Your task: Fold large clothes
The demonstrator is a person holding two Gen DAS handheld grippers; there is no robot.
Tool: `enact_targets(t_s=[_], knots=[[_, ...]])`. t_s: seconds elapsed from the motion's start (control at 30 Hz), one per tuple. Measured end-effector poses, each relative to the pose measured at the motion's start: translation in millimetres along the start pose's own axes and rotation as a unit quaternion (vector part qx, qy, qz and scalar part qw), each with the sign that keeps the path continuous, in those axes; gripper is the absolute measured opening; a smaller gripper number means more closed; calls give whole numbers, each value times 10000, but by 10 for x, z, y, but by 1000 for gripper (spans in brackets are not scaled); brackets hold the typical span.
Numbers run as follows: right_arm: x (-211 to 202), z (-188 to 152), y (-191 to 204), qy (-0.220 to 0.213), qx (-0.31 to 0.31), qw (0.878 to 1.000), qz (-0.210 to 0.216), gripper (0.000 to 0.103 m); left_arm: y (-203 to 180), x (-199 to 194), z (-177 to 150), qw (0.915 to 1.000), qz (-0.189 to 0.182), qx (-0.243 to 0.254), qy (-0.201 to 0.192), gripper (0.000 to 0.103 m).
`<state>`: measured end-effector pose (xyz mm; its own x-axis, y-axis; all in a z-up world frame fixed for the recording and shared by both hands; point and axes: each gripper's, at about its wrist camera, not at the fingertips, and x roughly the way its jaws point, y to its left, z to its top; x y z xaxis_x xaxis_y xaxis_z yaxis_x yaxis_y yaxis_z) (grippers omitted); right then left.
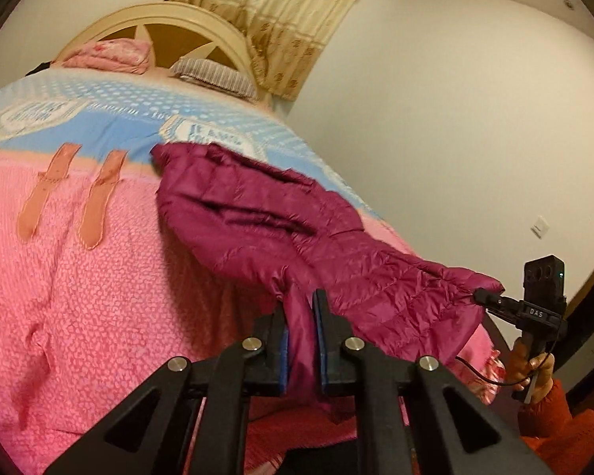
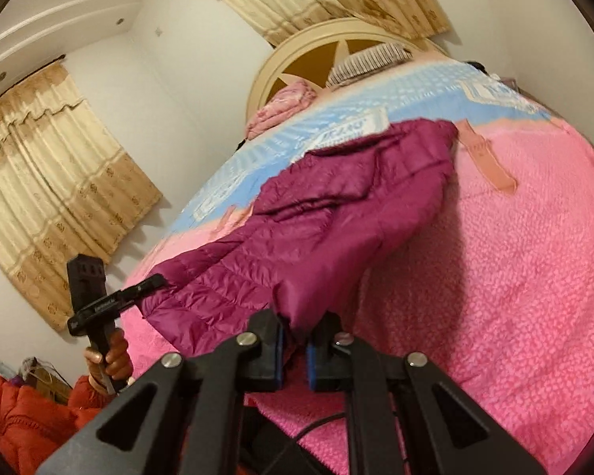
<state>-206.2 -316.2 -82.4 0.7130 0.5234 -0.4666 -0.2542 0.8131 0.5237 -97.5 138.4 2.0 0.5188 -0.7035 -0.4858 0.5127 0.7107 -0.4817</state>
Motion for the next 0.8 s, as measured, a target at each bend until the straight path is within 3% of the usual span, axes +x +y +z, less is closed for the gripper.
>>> enact_targets(t_s=[0.17, 0.37, 0.63, 0.8], knots=[[-304, -21, 183, -62, -238, 9997, -9, 12, -109, -275, 94, 9995, -24, 212, -228, 10], [-447, 288, 171, -638, -199, 9976, 205, 12, -42, -289, 497, 9988, 48, -9, -487, 10], [-160, 1069, 37, -1044, -353, 9939, -82, 12, 462, 277, 1266, 9953, 644, -534, -487, 10], [362, 1694, -213, -1126, -247, 9921, -504, 12, 818, 901, 1743, 9904, 1109, -756, -332, 10]])
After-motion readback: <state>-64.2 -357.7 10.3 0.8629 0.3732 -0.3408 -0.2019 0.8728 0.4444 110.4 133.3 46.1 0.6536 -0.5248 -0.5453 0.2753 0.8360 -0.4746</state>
